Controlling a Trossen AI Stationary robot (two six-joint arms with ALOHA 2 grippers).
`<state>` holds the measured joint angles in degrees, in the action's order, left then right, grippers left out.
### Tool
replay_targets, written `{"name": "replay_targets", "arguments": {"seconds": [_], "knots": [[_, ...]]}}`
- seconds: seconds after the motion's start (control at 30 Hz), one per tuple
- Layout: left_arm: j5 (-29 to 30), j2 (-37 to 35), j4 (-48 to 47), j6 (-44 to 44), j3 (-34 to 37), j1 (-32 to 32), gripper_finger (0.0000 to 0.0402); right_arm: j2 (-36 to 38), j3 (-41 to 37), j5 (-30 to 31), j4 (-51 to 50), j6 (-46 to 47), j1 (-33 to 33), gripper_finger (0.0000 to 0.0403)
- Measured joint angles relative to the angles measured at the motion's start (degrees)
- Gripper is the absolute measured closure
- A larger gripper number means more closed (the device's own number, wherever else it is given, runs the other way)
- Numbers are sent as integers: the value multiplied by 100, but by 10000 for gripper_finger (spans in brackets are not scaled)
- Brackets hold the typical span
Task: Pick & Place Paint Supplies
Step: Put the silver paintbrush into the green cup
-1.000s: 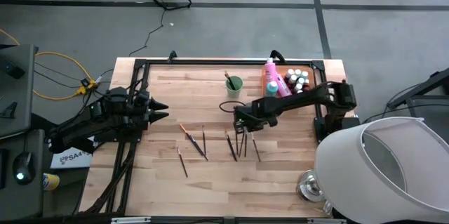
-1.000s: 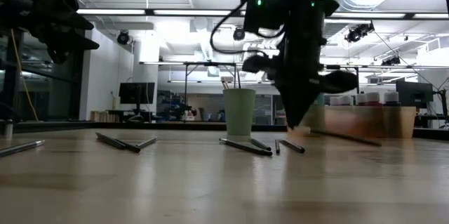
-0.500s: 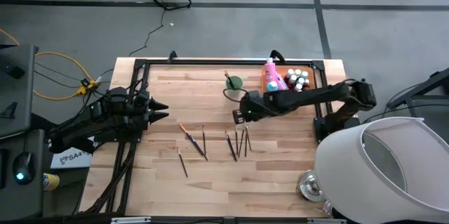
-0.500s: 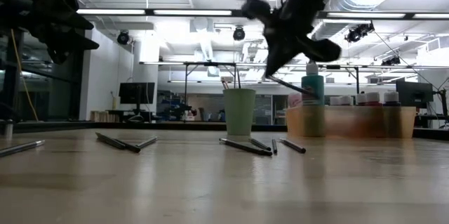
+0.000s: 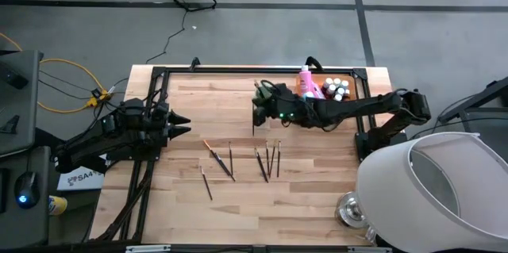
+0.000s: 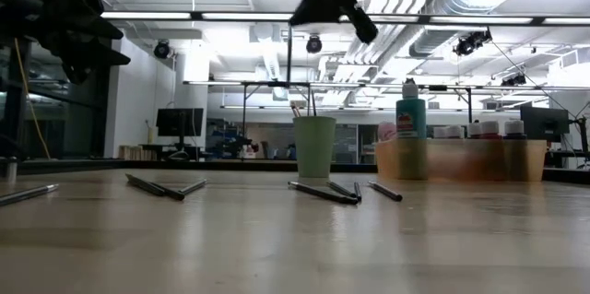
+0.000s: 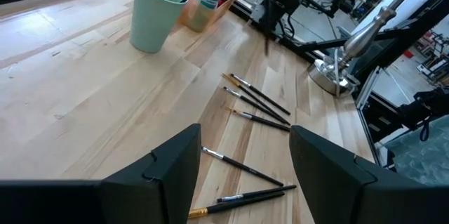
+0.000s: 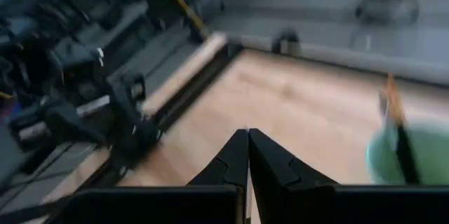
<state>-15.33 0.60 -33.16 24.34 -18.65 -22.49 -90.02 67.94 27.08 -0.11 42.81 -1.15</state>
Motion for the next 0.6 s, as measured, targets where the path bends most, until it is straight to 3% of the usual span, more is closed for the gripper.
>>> {"name": "replay_targets", "arguments": {"seconds": [0.27,0.6], "knots": [[-1,0,1,0,0,1,187,2,0,1207,851,-1898,-197,400],[-4,0,1,0,0,1,187,-33,0,1756,755,-2025,-774,400]]}}
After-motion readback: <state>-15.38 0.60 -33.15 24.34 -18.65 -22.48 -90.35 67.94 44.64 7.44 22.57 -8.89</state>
